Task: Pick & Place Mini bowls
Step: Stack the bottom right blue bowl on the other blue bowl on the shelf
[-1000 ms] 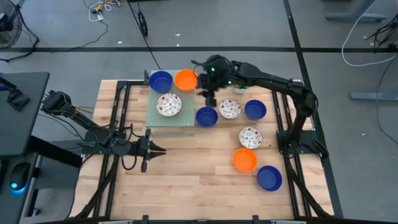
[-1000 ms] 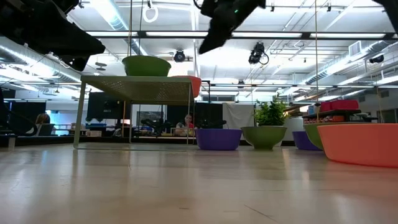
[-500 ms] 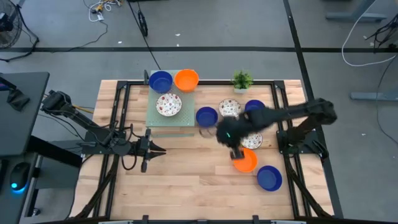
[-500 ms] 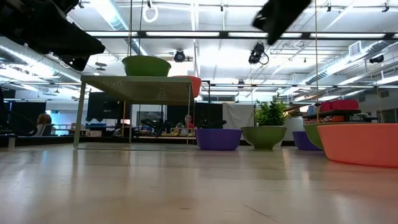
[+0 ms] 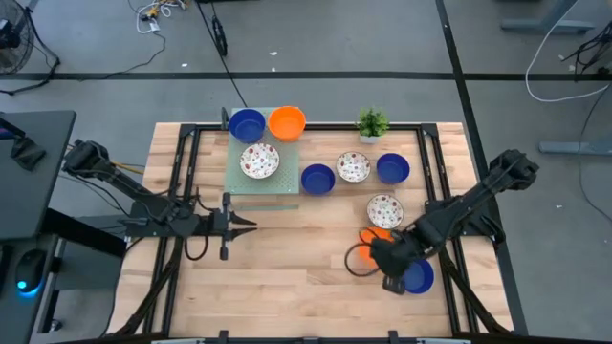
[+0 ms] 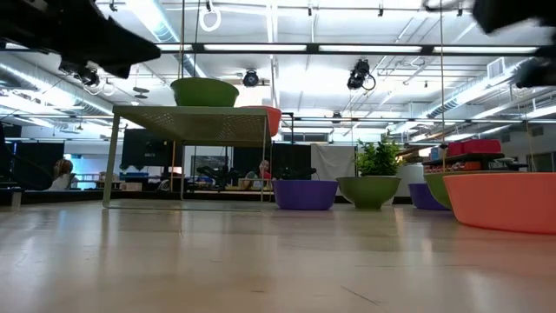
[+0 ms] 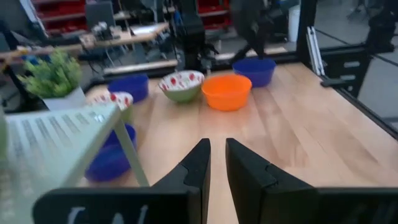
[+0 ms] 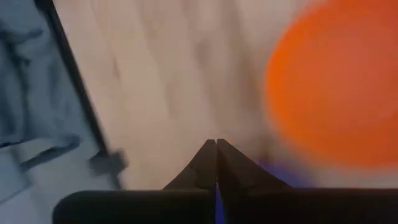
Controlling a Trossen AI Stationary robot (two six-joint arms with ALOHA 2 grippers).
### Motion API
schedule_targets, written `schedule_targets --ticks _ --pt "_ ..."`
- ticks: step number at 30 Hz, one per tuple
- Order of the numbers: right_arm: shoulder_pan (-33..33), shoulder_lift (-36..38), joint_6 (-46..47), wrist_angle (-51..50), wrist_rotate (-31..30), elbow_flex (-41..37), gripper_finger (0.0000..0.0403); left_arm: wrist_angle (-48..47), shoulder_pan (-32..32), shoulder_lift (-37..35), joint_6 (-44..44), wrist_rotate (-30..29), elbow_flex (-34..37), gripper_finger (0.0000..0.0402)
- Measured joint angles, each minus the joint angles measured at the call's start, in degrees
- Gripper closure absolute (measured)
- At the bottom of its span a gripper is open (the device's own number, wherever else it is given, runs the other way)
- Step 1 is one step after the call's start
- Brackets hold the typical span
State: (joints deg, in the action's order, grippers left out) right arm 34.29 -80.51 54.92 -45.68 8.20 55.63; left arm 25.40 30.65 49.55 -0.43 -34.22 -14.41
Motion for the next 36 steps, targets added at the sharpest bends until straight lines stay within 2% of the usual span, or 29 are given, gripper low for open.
schedule_targets --ticks 5,9,15,19,23,28,32,36 --pt "3.9 0.0 16.8 6.5 7.1 -3.1 0.0359 3.7 -1.9 0.0 -6.4 -0.1 0.0 0.0349" --pt "6.6 0.0 24.1 7.5 4.9 -3.3 0.0305 4.5 -3.7 0.0 -8.5 0.5 0.0 0.0349" --pt "7.6 -0.6 27.6 3.7 0.4 -3.3 0.0206 4.5 -6.4 0.0 -9.2 7.7 0.0 0.0349" --pt "8.1 -2.9 29.8 0.5 -1.3 -3.3 0.0178 4.4 -7.2 0.0 -9.2 10.5 0.0 0.0349" --pt "8.2 -6.1 30.5 -1.8 -1.3 -3.3 0.0182 4.3 -7.4 0.0 -7.7 10.5 0.0 0.0349" --pt "8.2 -9.4 30.2 -2.0 -1.2 -3.3 0.0215 4.3 -7.3 0.0 -5.8 10.5 0.0 0.0349" --pt "8.4 -11.0 29.9 -1.9 0.0 -3.3 0.0266 4.3 -7.3 0.0 -4.7 10.5 0.0 0.0349" --pt "8.5 -11.4 27.9 -0.5 2.5 -3.3 0.0339 4.3 -7.3 0.0 -4.7 13.2 0.0 0.0349"
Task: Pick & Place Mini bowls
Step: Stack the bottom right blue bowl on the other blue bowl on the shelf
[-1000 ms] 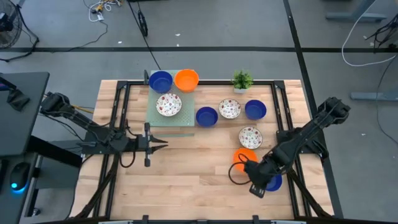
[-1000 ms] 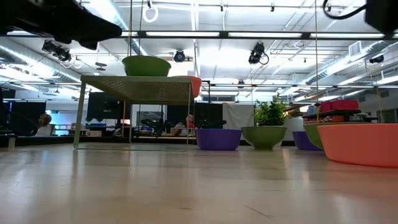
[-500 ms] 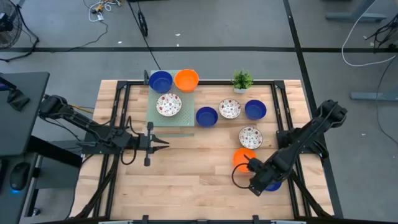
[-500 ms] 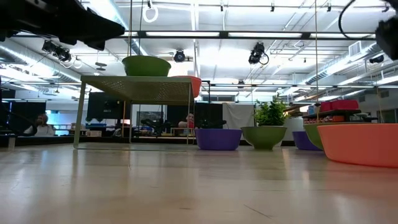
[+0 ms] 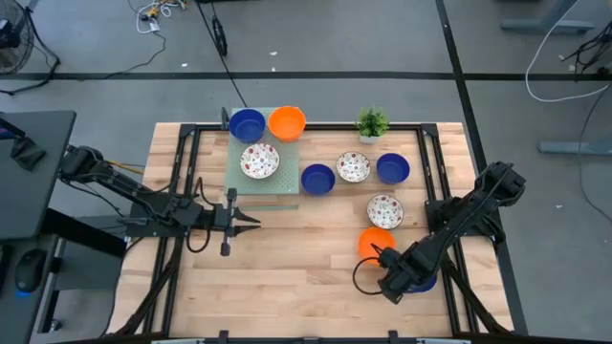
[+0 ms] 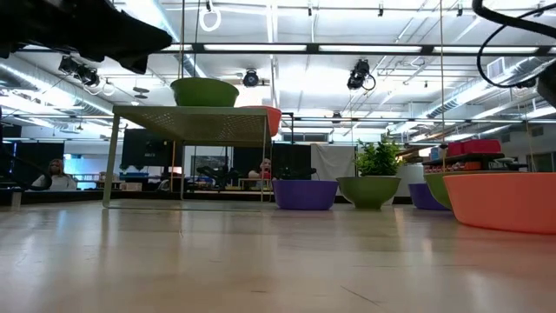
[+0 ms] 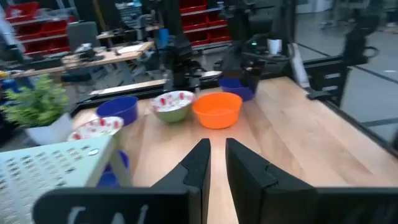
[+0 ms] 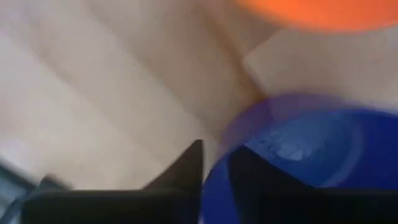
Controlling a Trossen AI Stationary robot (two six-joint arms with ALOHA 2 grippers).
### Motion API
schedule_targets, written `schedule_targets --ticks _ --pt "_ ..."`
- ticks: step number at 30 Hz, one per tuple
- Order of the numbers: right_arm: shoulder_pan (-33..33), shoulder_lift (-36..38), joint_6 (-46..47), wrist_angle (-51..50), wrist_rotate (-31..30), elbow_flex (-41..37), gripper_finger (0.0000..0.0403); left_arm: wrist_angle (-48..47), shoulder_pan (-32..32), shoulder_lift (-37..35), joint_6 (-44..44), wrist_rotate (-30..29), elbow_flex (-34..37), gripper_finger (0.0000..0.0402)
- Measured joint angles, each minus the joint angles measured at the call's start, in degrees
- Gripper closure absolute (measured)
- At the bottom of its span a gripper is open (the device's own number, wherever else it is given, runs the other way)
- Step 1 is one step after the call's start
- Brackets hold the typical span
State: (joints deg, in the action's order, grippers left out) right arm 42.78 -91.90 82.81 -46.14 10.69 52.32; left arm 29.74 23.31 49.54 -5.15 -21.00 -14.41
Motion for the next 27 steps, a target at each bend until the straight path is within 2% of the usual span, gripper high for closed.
schedule_targets --ticks 3,8,11,18,22,27 --pt "0.0 0.4 -3.2 1.6 3.5 0.8 0.0389 0.0 0.0 0.0 -0.2 3.6 0.0 0.0349" --pt "0.0 0.5 -14.1 7.1 6.7 5.9 0.0379 5.4 0.0 4.1 0.0 7.2 0.0 0.0349" --pt "-0.6 0.5 -24.1 10.9 6.9 9.7 0.0393 7.8 0.0 9.9 0.2 8.8 -1.7 0.0354" --pt "-7.3 0.5 -54.6 16.4 -0.8 13.3 0.0396 7.4 0.0 24.5 1.5 8.9 -11.4 0.0363" --pt "-12.1 -0.1 -71.3 21.1 -2.3 13.1 0.0399 1.3 -0.2 30.0 1.5 11.0 -17.4 0.0340" --pt "-17.6 -1.8 -85.2 26.0 -0.2 13.1 0.0398 -2.5 -1.6 34.2 1.5 15.9 -23.2 0.0270"
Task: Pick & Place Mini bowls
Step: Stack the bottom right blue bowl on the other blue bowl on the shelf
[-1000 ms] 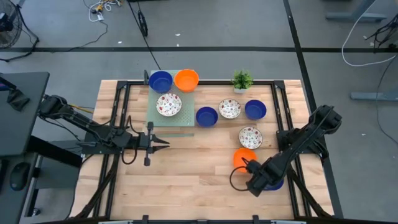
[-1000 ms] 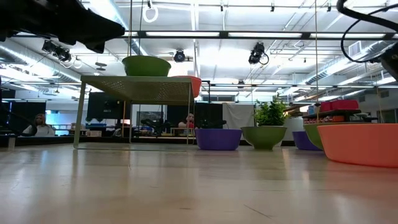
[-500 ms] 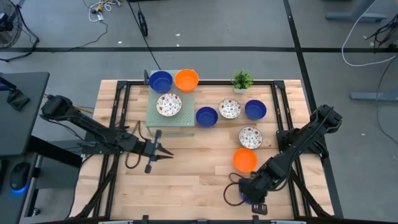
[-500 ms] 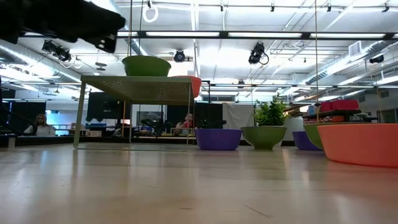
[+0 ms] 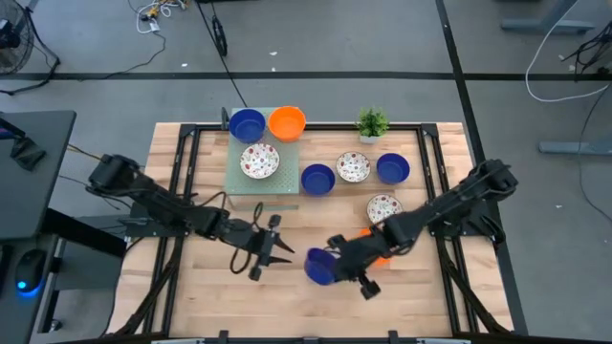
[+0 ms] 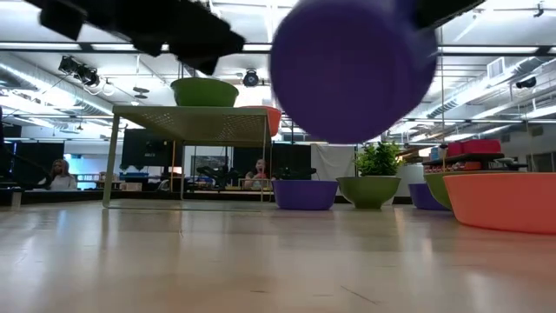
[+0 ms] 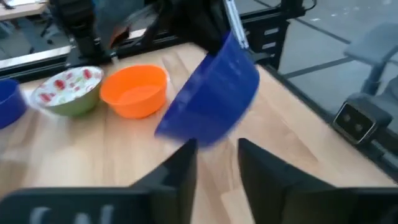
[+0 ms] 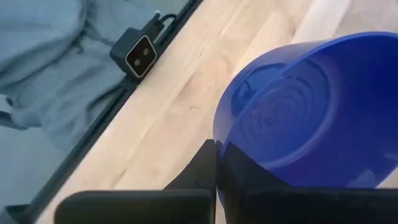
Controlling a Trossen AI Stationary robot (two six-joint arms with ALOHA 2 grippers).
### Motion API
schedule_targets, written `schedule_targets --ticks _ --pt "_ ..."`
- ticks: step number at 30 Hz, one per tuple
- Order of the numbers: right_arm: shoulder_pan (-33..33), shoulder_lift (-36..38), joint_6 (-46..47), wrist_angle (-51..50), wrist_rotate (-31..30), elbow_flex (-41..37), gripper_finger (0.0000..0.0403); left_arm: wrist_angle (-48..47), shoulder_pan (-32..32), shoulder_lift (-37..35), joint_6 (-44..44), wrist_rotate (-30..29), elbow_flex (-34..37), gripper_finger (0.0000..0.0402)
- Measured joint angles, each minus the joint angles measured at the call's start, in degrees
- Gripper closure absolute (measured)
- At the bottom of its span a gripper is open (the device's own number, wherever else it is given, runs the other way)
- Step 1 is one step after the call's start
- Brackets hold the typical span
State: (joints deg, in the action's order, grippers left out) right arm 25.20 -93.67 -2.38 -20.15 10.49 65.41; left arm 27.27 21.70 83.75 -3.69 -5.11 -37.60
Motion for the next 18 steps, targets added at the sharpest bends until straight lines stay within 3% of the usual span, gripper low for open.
schedule_targets --ticks 5,9,13,18 --pt "-4.1 -1.9 -7.8 1.1 6.4 0.0 0.0398 -3.1 -2.5 0.7 0.1 1.4 -2.8 0.0188" --pt "-6.0 -3.7 -13.0 1.5 9.3 -0.1 0.0398 -4.1 -5.0 0.7 0.8 5.0 -3.1 0.0148" --pt "-7.2 -4.4 -17.2 2.3 9.5 -0.1 0.0398 -5.0 -7.1 0.7 3.3 11.4 -3.1 0.0140" --pt "-8.3 -4.4 -20.7 5.3 9.7 -0.1 0.0398 -4.9 -7.8 0.7 3.5 16.3 -3.1 0.0159"
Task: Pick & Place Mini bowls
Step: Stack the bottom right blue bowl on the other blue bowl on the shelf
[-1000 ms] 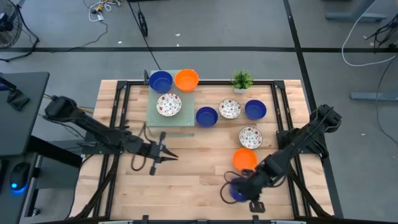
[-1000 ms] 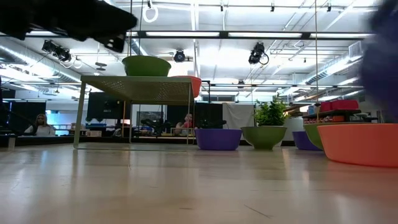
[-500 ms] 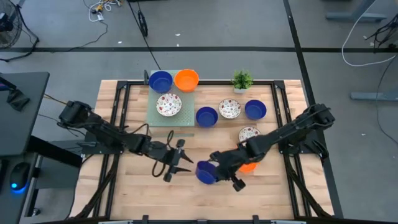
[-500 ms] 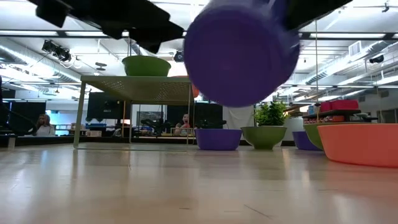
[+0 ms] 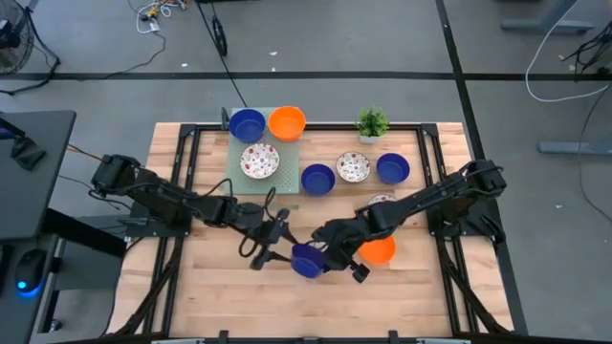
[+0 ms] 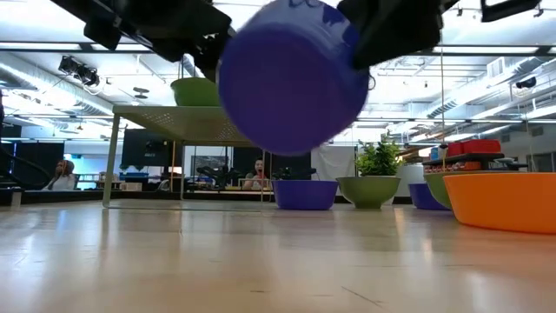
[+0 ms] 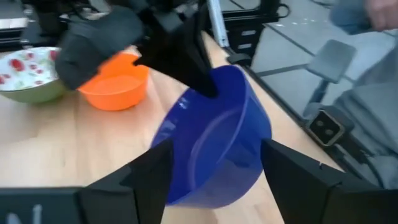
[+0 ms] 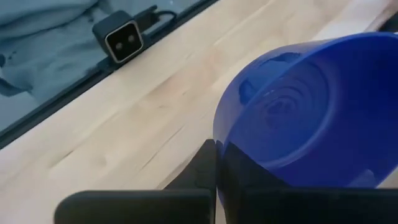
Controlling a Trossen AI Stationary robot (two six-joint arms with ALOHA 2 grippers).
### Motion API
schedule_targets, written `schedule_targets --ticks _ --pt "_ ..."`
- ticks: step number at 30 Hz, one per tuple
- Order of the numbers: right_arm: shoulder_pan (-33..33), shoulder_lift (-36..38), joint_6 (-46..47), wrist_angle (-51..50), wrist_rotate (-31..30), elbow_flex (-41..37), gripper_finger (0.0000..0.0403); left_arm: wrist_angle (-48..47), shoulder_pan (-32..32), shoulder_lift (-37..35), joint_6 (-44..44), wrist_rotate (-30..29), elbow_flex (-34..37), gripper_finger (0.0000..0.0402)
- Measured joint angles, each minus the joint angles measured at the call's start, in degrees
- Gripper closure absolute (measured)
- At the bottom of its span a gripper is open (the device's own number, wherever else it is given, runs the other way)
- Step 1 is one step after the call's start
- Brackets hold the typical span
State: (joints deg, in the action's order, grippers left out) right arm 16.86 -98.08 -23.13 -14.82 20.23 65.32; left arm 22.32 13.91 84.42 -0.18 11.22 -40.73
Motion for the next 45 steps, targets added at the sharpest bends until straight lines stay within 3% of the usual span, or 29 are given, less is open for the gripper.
schedule_targets --ticks 11,18,27,29,34,39,45 --pt "-1.8 0.0 -1.4 3.3 0.6 0.0 0.0398 -0.2 0.0 0.0 -0.8 3.7 0.0 0.0206" --pt "-1.7 0.0 -1.4 6.1 0.9 0.0 0.0394 0.0 0.0 -0.1 -3.9 8.6 0.0 0.0267" --pt "-1.9 0.1 0.0 13.8 -0.3 0.0 0.0326 -0.4 0.2 0.0 -3.9 19.2 0.0 0.0384" --pt "-1.9 0.7 0.0 15.7 -0.3 0.0 0.0305 -0.4 0.1 0.0 -3.5 19.9 0.1 0.0393" --pt "-1.5 4.4 0.7 14.6 -0.3 0.0 0.0266 -2.0 0.8 0.0 -1.3 16.3 -0.3 0.0393" --pt "1.1 9.3 4.6 9.8 0.2 0.2 0.0259 -17.1 2.7 0.0 -0.4 7.1 -5.5 0.0395" --pt "5.7 10.5 9.7 3.4 -2.1 0.1 0.0275 -38.9 6.1 0.0 -0.4 -4.9 -17.6 0.0397"
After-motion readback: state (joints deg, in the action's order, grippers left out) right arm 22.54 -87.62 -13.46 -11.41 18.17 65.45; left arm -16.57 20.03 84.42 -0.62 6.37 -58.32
